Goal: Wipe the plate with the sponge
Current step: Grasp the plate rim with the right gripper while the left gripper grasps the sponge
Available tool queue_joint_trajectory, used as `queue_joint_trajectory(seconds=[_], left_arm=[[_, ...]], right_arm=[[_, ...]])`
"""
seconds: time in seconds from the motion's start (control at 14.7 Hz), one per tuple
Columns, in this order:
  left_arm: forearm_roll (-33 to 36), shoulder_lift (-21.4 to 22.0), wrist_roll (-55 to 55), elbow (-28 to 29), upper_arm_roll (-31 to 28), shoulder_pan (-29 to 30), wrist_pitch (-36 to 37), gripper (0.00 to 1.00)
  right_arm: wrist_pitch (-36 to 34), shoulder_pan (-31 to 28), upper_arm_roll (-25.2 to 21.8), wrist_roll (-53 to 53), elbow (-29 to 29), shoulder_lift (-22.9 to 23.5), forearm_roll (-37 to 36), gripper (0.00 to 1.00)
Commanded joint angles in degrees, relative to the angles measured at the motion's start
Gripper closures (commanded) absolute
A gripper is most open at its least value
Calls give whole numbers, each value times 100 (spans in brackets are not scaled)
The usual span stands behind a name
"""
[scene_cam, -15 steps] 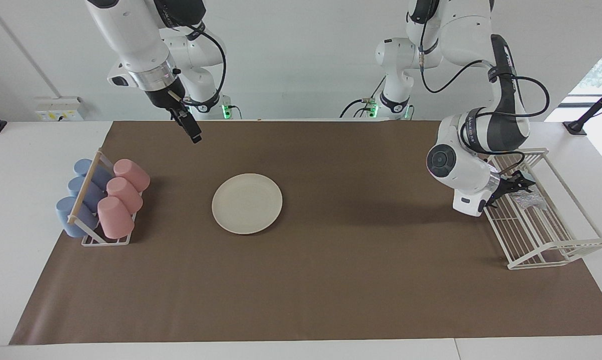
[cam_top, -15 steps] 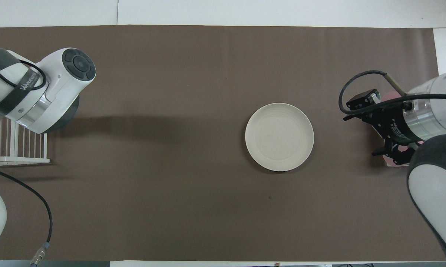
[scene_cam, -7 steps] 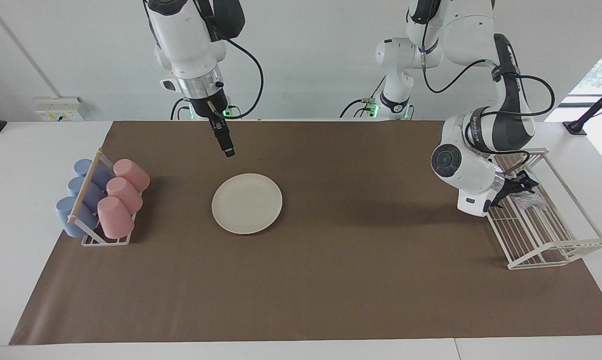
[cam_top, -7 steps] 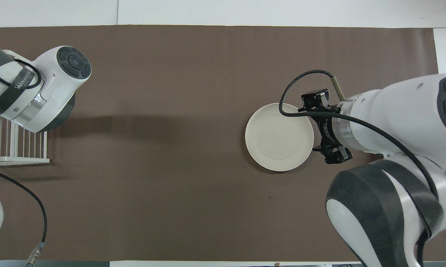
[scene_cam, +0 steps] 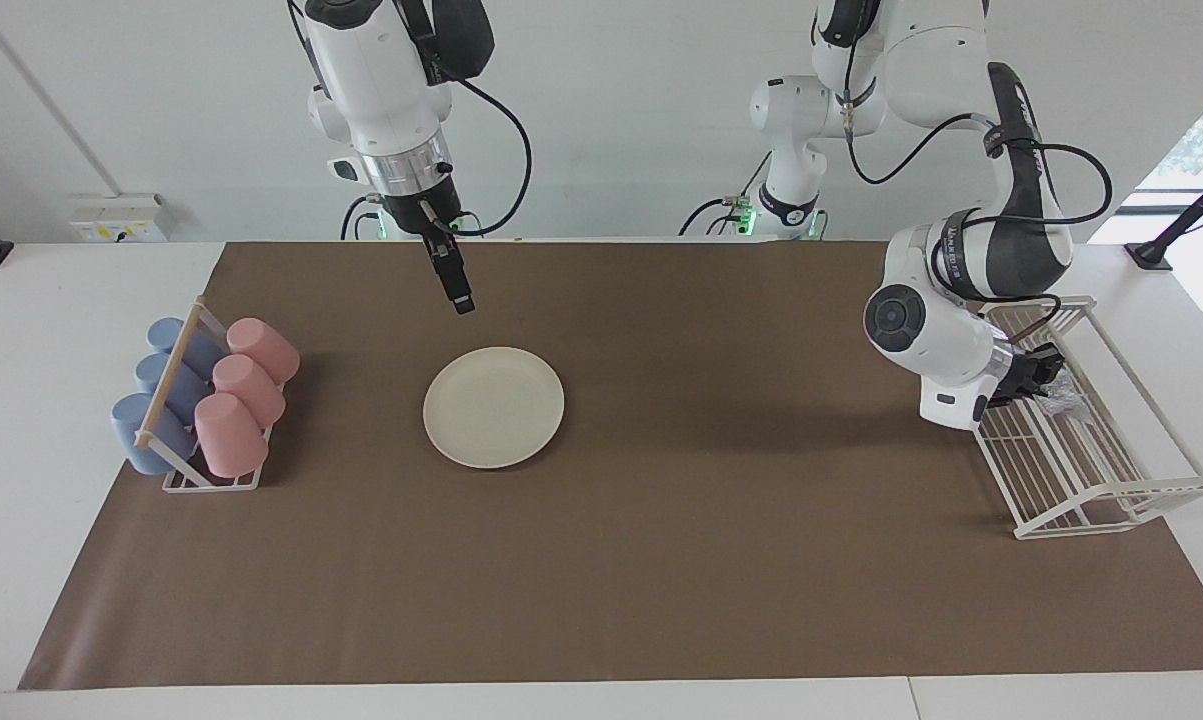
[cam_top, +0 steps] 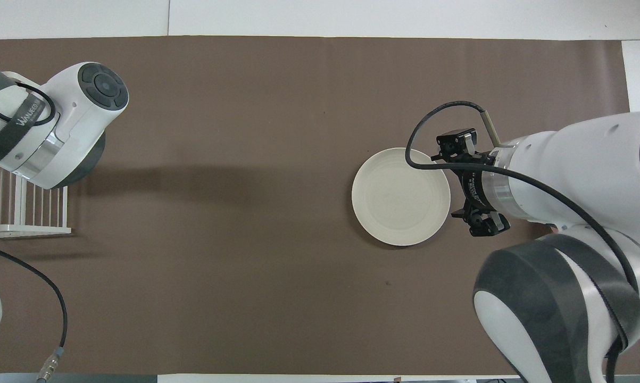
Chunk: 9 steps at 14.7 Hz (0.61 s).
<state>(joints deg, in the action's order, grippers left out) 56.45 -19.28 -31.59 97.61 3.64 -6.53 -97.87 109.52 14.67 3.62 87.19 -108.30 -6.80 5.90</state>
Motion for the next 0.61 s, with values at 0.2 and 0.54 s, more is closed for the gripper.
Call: queue_joint_trajectory(seconds=[0.2, 0.54], left_arm=[[-1149, 213, 91, -820, -13, 2, 400, 100], [-3109, 310, 171, -1673, 5, -51, 1261, 100]], right_arm=[[517, -17, 16, 639, -148, -68, 87, 0], [624, 229, 42, 948, -183, 38, 754, 0]])
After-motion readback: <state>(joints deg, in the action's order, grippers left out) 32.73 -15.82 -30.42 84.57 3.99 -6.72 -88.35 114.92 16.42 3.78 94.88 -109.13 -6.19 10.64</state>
